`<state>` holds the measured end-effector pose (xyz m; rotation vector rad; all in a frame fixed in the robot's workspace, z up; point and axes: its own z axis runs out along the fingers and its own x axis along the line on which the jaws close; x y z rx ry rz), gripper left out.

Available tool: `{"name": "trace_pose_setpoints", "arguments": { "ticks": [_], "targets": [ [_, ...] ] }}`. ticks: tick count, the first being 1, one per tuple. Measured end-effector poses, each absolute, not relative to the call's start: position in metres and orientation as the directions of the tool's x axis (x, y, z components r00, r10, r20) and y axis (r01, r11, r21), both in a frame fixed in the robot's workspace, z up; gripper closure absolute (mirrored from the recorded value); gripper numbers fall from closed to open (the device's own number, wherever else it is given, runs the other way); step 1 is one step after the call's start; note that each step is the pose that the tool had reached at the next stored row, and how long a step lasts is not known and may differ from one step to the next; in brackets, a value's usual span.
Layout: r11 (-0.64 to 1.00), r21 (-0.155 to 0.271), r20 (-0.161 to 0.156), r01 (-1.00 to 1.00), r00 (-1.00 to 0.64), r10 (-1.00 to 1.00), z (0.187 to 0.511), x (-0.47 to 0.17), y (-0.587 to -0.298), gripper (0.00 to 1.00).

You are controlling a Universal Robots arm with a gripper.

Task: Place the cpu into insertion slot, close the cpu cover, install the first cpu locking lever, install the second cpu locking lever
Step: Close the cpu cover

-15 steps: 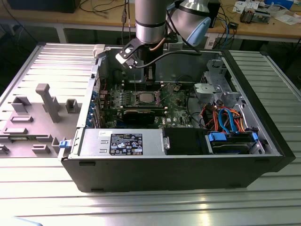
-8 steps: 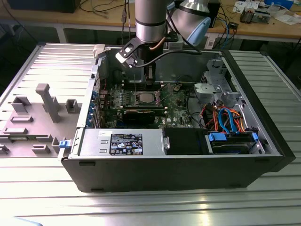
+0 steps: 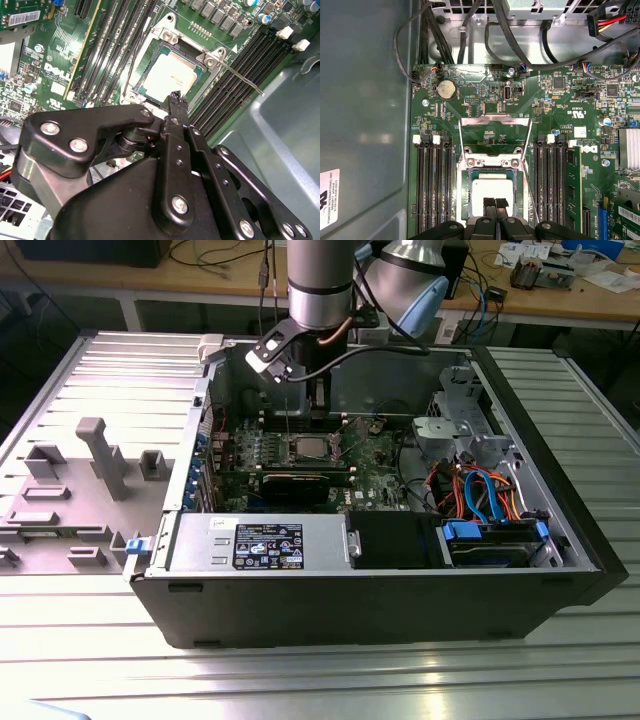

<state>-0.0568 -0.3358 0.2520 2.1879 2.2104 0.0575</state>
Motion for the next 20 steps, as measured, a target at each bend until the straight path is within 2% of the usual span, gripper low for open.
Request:
{"name": "trace_pose_setpoints", "arguments": {
  "ticks": [20],
  "targets": [
    [0.010,0.048,0.004,0.999,-0.010,1.000,0.2572,-0.0568,-0.3358,0.89]
  ]
}}
